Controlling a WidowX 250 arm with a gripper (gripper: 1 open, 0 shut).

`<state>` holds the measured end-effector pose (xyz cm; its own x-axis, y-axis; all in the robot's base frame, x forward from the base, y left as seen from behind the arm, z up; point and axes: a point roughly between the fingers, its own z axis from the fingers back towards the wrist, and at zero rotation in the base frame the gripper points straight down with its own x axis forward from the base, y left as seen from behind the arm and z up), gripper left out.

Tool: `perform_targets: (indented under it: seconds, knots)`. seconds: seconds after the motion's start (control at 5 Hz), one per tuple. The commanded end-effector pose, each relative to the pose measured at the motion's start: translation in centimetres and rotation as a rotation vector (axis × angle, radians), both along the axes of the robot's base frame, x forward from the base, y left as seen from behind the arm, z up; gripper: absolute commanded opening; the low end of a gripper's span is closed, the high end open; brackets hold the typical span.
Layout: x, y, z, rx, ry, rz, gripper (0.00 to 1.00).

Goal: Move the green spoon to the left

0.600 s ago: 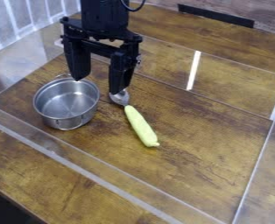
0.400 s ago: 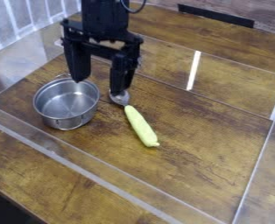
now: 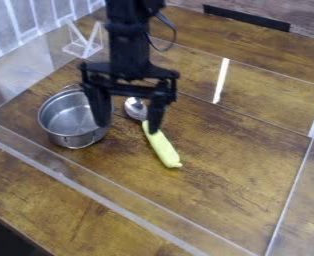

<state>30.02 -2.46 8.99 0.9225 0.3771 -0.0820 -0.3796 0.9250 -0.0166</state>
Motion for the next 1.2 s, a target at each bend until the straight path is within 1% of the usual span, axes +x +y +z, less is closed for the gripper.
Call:
perform_targets:
  seconds: [0.0, 0.2, 0.4, 0.6, 0.8, 1.0]
  knots:
    - [1.2, -1.1, -0.6, -0.018, -0.064, 0.125, 1.00]
    - [1.8, -1.8, -2.1, -0.028, -0.081, 0.203, 1.00]
    - [2.4, -2.2, -3.3, -0.029, -0.087, 0.261, 1.00]
    - [3.3, -2.3, -4.1, -0.029, -0.097, 0.314, 1.00]
    - [4.5, -2.2, -4.5, -0.027, -0.111, 0.361, 1.00]
    - [5.1, -2.0, -4.6, -0.024, -0.119, 0.393, 1.00]
